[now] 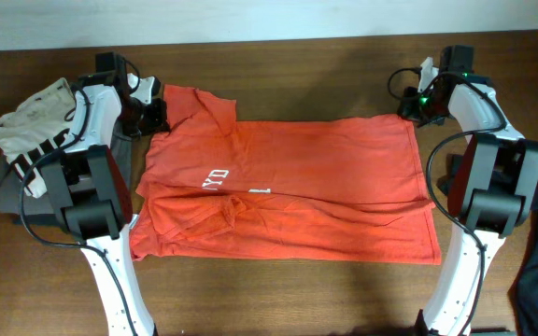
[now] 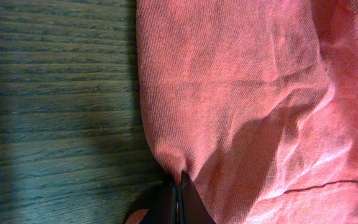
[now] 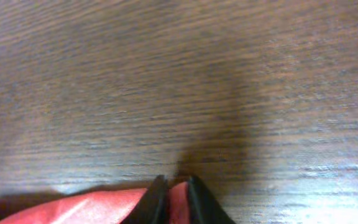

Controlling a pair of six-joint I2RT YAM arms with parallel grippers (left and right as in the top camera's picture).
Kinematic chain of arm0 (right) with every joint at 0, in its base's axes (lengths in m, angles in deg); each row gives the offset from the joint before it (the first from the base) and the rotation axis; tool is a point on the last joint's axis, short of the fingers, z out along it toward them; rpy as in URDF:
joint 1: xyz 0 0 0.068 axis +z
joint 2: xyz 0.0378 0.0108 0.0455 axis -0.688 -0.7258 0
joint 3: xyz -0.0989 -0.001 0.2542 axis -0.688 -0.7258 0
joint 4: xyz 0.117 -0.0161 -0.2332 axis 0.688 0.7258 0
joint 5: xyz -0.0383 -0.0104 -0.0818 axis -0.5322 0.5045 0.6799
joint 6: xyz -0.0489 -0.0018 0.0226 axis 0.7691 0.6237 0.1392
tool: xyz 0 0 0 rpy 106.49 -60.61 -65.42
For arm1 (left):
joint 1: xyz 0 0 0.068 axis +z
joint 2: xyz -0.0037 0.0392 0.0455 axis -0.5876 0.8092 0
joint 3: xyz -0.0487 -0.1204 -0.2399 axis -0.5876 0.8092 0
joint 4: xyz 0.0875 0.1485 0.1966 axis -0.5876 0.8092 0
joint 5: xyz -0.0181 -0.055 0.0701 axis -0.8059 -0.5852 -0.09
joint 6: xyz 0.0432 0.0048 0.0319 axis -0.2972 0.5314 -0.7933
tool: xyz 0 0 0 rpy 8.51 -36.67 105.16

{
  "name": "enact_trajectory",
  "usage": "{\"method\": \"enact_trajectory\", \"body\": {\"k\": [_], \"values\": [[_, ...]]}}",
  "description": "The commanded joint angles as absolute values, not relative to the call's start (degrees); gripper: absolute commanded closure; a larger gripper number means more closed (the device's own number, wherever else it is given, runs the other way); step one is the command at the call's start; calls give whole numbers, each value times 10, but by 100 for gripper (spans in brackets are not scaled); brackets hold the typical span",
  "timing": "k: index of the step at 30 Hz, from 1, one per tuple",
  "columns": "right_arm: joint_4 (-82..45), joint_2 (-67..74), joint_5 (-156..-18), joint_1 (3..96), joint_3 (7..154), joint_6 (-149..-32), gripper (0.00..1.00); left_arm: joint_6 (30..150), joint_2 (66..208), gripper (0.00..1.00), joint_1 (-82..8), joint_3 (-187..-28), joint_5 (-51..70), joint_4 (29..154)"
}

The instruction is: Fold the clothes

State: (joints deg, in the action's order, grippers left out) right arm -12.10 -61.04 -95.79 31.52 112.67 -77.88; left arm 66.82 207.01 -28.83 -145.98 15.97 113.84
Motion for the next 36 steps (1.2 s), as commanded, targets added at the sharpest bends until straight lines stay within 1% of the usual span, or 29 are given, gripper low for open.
{"method": "enact_trajectory", "body": {"k": [1,2,7,16,19,24,27,33,36], "values": [[-109,-629,-930,317,1133,-802,94,672,2088,100,-288,-1465,162,1138],[-104,-629,-929,317,1133,-802,96,672,2087,100,-288,-1465,161,1138],[-65,-616,-923,311,1143,-810,96,672,2076,100,-283,-1472,149,1152],[119,-567,-900,275,1254,-815,96,671,1993,100,-267,-1502,149,1220],[211,-565,-893,259,1308,-815,96,671,1963,100,-254,-1502,149,1258],[315,-565,-887,242,1357,-812,96,671,1928,100,-240,-1502,149,1306],[375,-565,-887,239,1371,-788,96,667,1908,100,-238,-1502,149,1342],[459,-565,-886,239,1371,-769,96,654,1891,100,-238,-1502,149,1430],[459,-554,-888,239,1354,-767,96,633,1891,100,-238,-1502,164,1485]]}}
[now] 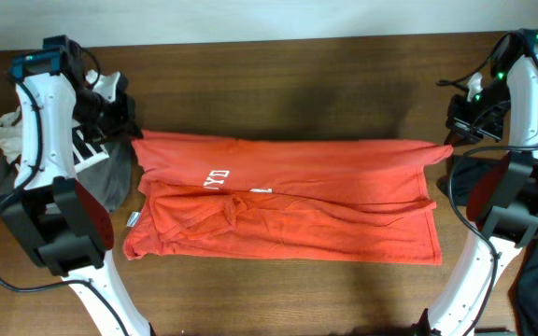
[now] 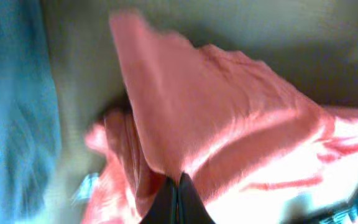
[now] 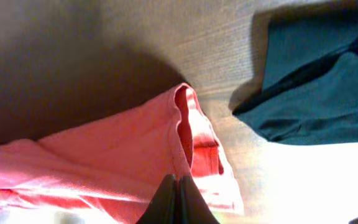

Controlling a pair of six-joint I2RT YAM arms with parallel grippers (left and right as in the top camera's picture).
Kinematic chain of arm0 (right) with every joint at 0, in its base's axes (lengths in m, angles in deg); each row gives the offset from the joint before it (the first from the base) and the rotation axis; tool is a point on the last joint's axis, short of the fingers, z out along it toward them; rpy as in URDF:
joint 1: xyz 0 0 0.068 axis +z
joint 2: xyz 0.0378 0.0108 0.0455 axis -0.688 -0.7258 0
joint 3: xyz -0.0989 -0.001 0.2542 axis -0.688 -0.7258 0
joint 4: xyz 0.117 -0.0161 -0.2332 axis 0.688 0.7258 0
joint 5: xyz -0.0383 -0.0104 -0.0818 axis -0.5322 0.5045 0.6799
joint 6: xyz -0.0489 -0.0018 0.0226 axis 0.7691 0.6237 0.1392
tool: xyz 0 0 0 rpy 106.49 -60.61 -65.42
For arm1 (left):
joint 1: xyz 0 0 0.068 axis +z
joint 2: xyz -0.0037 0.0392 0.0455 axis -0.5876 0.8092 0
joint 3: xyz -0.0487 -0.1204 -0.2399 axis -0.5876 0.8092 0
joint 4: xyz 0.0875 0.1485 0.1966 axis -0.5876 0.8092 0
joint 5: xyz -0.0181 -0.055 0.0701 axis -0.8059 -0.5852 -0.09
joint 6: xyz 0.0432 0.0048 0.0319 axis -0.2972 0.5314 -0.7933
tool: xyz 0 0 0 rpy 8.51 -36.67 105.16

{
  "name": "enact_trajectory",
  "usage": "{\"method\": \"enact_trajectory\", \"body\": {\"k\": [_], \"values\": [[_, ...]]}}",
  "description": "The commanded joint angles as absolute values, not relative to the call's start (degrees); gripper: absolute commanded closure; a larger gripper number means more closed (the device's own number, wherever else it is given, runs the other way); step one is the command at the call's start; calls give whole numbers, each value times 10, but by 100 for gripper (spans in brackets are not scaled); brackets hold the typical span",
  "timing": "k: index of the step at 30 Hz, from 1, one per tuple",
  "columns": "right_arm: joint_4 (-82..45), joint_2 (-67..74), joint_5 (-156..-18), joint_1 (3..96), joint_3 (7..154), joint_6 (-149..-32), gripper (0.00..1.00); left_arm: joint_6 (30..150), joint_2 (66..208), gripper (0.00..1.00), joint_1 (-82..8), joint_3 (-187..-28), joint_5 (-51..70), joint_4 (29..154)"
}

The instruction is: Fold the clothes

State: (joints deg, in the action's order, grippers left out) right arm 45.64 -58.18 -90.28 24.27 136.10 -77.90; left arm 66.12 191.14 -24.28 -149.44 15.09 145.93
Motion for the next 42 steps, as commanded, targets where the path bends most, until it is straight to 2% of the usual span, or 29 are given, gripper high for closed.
{"method": "enact_trajectory", "body": {"k": [1,6,14,29,39,42], "values": [[459,-547,-889,240,1346,-767,96,628,1891,100,-238,-1502,171,1498],[459,-502,-888,240,1288,-766,96,624,1891,100,-238,-1502,192,1545],[443,-427,-887,241,1154,-748,96,622,1845,99,-238,-1437,220,1542],[366,-406,-863,251,979,-748,96,629,1690,99,-238,-1078,220,1394],[294,-406,-858,250,878,-753,96,681,1688,99,-238,-1008,280,1336],[288,-406,-838,250,868,-764,95,681,1688,85,-238,-1008,285,1330]]}}
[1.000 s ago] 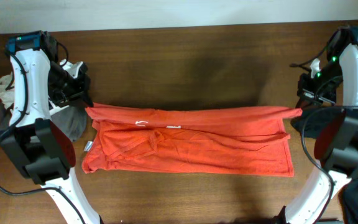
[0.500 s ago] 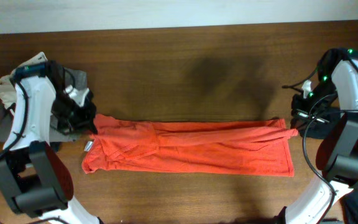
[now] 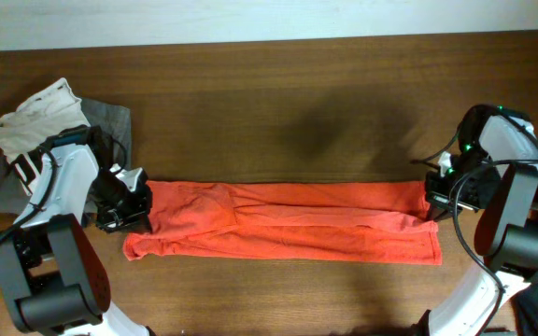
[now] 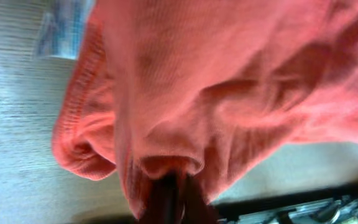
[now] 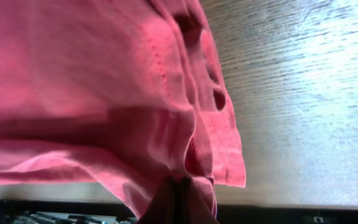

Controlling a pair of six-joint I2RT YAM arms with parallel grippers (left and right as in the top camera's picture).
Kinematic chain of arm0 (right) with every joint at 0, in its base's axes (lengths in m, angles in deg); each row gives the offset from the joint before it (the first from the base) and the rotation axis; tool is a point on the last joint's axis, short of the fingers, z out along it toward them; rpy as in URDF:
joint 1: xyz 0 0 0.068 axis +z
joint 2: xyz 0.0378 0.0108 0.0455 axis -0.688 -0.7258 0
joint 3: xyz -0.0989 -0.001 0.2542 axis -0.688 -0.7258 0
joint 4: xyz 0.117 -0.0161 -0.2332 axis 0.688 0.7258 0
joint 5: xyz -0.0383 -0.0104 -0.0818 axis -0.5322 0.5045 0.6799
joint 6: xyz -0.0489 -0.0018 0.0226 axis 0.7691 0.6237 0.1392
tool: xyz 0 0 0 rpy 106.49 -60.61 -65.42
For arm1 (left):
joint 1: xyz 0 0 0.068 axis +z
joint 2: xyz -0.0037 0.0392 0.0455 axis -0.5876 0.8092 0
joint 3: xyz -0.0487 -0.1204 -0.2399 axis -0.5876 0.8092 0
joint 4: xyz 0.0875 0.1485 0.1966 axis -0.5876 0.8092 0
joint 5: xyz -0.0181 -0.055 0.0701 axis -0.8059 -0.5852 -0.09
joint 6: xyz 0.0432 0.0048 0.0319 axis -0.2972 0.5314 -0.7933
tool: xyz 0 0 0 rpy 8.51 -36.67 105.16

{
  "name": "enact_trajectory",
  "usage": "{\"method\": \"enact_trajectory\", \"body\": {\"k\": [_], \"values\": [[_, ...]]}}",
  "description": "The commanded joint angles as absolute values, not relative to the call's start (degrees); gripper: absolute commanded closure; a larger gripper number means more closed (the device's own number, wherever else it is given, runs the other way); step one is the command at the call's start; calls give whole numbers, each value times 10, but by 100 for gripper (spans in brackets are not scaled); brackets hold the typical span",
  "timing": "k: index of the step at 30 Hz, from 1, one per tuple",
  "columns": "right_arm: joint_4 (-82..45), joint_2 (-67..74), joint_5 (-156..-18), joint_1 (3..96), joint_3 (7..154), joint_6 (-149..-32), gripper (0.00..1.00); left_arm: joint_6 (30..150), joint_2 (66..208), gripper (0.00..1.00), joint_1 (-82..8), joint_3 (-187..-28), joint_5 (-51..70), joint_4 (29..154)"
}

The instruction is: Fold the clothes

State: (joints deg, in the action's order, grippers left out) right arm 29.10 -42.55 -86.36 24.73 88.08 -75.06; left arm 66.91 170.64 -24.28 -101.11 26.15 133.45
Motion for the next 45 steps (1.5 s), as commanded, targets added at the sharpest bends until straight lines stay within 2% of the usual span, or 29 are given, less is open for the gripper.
{"method": "enact_trajectory", "body": {"k": [1,4,8,11,15,18,19,20,23,34,39,45], "values": [[288,-406,-826,250,867,-774,95,681,1688,84,-238,-1008,286,1329],[288,-406,-808,250,867,-787,87,681,1688,82,-238,-1008,286,1325],[288,-406,-807,250,867,-787,86,681,1679,78,-238,-1024,284,1325],[288,-406,-807,250,867,-789,85,681,1657,72,-238,-1045,271,1323],[286,-406,-810,250,867,-789,79,681,1615,71,-243,-1076,232,1307],[282,-406,-820,250,867,-789,67,671,1579,61,-257,-1081,171,1266],[280,-406,-823,251,867,-789,64,664,1570,55,-265,-1081,156,1250],[278,-406,-824,251,867,-788,59,663,1562,44,-275,-1081,149,1232],[278,-406,-824,251,867,-788,59,663,1556,29,-305,-1081,149,1199],[271,-406,-824,251,867,-789,59,663,1601,28,-391,-1077,149,1186],[271,-406,-824,251,867,-789,58,664,1643,40,-421,-1077,149,1178],[272,-406,-824,251,867,-789,58,681,1708,41,-457,-1077,149,1166]]}}
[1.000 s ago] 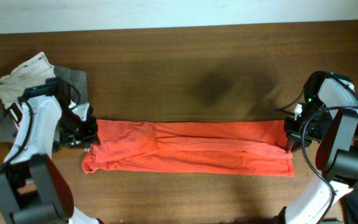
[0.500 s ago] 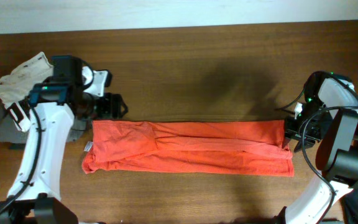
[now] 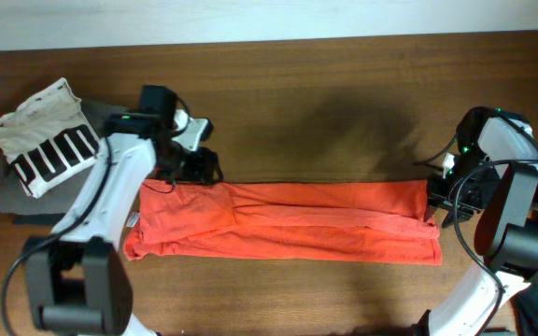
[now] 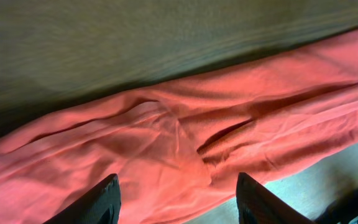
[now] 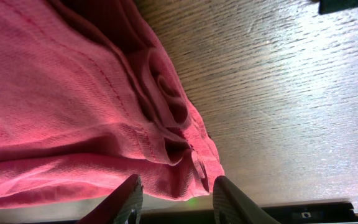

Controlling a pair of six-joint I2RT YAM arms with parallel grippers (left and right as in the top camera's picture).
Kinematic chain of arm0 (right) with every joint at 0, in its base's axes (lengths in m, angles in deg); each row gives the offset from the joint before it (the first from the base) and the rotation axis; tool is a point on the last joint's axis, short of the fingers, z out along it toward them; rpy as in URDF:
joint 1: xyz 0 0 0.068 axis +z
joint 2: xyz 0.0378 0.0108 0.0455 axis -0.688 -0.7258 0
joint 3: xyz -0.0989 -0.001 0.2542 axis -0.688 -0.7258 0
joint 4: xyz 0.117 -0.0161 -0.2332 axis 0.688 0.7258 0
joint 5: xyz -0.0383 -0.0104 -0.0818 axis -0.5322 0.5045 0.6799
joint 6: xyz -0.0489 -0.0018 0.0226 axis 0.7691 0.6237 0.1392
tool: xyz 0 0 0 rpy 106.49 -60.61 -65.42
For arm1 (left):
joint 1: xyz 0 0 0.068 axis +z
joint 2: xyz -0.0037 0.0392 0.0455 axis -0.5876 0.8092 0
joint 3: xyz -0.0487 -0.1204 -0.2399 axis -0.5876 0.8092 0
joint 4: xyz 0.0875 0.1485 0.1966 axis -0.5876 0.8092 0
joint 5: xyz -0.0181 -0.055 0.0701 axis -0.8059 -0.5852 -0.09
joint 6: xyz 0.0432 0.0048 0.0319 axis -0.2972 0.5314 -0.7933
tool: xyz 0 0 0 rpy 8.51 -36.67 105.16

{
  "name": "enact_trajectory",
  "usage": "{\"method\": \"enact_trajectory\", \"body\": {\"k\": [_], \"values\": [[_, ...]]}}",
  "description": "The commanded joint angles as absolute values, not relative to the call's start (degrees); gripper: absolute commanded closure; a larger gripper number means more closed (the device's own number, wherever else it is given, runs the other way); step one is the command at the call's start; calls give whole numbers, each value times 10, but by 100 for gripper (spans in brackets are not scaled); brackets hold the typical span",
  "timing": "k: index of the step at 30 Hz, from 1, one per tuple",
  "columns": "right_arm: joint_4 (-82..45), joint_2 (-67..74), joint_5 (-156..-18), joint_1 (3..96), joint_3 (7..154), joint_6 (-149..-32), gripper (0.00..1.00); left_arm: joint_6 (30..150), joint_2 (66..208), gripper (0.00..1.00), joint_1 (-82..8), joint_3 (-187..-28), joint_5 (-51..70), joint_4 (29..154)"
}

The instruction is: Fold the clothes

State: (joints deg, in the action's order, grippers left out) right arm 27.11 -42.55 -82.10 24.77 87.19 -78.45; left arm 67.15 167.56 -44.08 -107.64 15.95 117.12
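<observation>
The red shirt (image 3: 288, 222) lies folded into a long narrow strip across the front of the wooden table (image 3: 306, 103). My left gripper (image 3: 197, 166) hovers over the strip's far edge near its left end. In the left wrist view that gripper (image 4: 179, 202) is wide open, and the red cloth (image 4: 185, 124) lies below it untouched. My right gripper (image 3: 439, 196) is at the strip's right end. The right wrist view shows it (image 5: 176, 199) open too, with the bunched hem (image 5: 166, 118) lying loose just beyond its fingers.
A white garment with black stripes (image 3: 45, 140) lies on a grey garment (image 3: 3, 191) at the far left. A dark garment hangs at the bottom right corner. The strip's front edge is close to the table's front edge.
Both grippers have opened and let go of the shirt. The left gripper has moved from the strip's left end up and to the right. The right gripper stays at the right end.
At first the shirt lay half folded, with both grippers shut on its far corners. Then they held that far edge stretched between them above the table. Later the edge was down at the front, making a narrow strip, and now the strip lies released.
</observation>
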Motion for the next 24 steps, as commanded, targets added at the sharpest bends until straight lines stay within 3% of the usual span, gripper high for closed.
{"method": "enact_trajectory", "body": {"k": [1,14,24], "values": [[272,-406,-824,251,867,-789,58,681,1719,41,-462,-1077,150,1163],[275,-406,-824,251,867,-789,58,703,1818,41,-494,-1077,208,1154],[276,-406,-824,251,867,-789,59,703,1818,75,-494,-1077,211,1153]]}}
